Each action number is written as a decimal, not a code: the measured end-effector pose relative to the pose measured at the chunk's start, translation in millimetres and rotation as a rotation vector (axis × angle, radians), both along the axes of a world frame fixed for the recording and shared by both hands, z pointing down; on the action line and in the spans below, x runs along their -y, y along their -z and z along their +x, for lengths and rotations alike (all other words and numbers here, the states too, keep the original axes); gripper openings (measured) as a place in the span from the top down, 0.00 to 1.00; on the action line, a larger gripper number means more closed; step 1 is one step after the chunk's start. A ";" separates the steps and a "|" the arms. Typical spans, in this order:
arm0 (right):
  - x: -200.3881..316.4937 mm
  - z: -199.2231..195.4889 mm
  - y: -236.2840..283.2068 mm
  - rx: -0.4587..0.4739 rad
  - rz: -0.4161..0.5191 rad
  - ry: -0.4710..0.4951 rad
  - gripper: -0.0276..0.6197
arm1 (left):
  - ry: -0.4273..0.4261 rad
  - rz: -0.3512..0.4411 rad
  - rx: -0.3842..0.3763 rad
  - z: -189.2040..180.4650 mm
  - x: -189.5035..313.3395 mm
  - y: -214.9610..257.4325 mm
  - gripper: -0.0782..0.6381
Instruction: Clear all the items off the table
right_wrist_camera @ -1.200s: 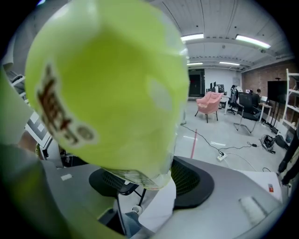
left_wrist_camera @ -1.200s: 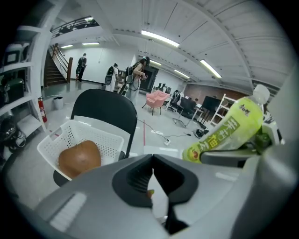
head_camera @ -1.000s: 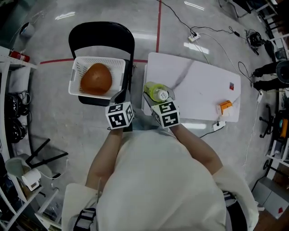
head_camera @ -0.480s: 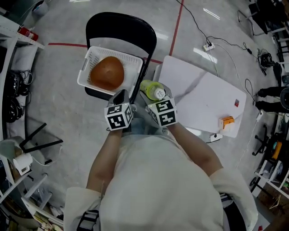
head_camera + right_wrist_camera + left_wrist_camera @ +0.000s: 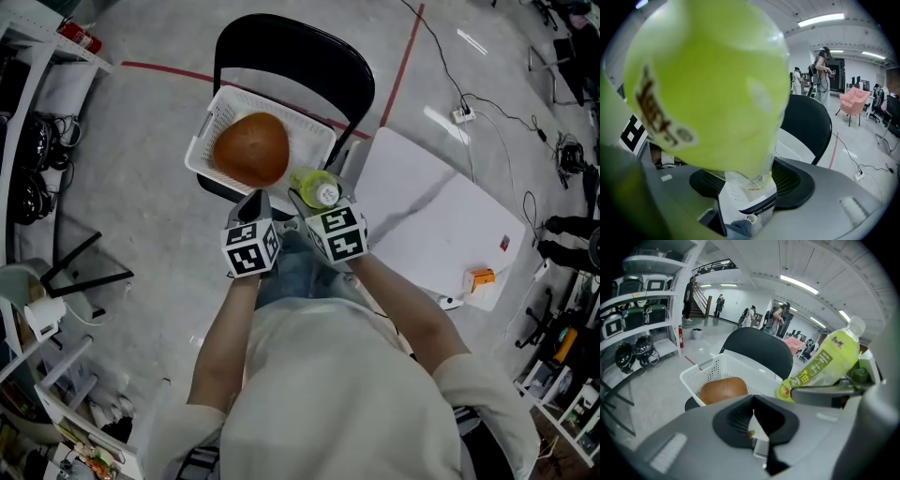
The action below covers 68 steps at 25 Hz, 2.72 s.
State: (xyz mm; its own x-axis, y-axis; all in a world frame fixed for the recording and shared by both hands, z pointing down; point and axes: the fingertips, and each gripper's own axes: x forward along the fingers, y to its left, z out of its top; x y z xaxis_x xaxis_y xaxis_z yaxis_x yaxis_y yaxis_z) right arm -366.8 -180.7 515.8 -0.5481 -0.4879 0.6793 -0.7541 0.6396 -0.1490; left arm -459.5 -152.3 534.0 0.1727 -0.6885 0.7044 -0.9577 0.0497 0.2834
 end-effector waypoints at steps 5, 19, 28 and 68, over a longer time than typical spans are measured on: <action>17.7 -27.8 -19.8 -0.008 -0.020 0.045 0.51 | 0.034 -0.023 0.002 -20.5 9.0 -15.8 0.88; 53.6 -83.0 -94.6 -0.055 -0.094 0.112 0.51 | 0.110 -0.072 -0.001 -66.8 35.5 -66.9 0.88; 66.5 -108.4 -146.5 -0.092 -0.134 0.148 0.51 | 0.148 -0.101 -0.032 -82.5 53.2 -95.2 0.88; 66.1 -125.2 -174.9 -0.051 -0.166 0.180 0.47 | 0.169 -0.117 -0.046 -80.1 58.4 -95.1 0.88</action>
State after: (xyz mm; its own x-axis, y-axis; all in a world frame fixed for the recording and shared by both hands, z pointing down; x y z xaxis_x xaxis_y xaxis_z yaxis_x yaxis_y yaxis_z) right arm -492.1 -246.8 690.7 -0.5791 -0.2649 0.7711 -0.6392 0.7345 -0.2278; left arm -539.7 -210.6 629.1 0.0953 -0.6242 0.7754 -0.9193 0.2437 0.3092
